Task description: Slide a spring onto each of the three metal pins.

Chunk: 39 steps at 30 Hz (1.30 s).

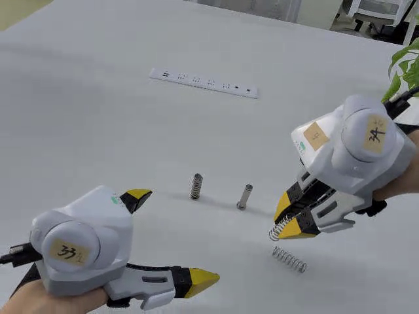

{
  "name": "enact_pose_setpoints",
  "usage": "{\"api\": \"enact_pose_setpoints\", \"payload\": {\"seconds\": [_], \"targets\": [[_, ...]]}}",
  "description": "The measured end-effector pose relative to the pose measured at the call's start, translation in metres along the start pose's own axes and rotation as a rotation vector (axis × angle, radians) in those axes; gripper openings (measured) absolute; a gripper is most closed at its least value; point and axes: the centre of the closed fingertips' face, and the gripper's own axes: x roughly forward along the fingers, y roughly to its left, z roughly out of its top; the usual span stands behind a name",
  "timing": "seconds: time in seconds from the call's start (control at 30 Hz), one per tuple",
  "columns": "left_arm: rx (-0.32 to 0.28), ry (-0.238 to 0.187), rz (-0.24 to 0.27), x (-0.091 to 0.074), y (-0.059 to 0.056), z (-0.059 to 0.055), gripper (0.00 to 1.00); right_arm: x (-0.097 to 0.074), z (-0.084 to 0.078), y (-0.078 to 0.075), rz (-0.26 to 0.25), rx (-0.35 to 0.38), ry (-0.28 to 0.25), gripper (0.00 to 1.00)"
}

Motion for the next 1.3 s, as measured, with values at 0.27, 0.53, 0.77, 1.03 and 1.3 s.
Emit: {"api": "enact_pose_setpoints", "payload": {"seconds": [0.27,0.53,0.77,1.03,1.3], "targets": [[-0.008,-0.004,0.004,0.0,0.002,0.003,0.98,-0.006,0.004,-0.032,-0.03,-0.025,0.024,0.07],[-0.01,-0.009,0.001,0.001,0.002,0.004,0.98,-0.006,0.002,-0.06,-0.091,-0.078,0.09,0.08],[-0.015,-0.01,0.001,0.002,0.003,0.003,0.98,-0.001,0.012,-0.066,-0.094,-0.083,0.084,0.08],[-0.016,-0.012,0.005,0.002,0.005,0.003,0.97,0.003,0.009,-0.077,-0.097,-0.092,0.1,0.08],[-0.023,-0.012,0.004,0.004,0.006,0.003,0.97,0.008,0.007,-0.08,-0.08,-0.085,0.103,0.08]]}}
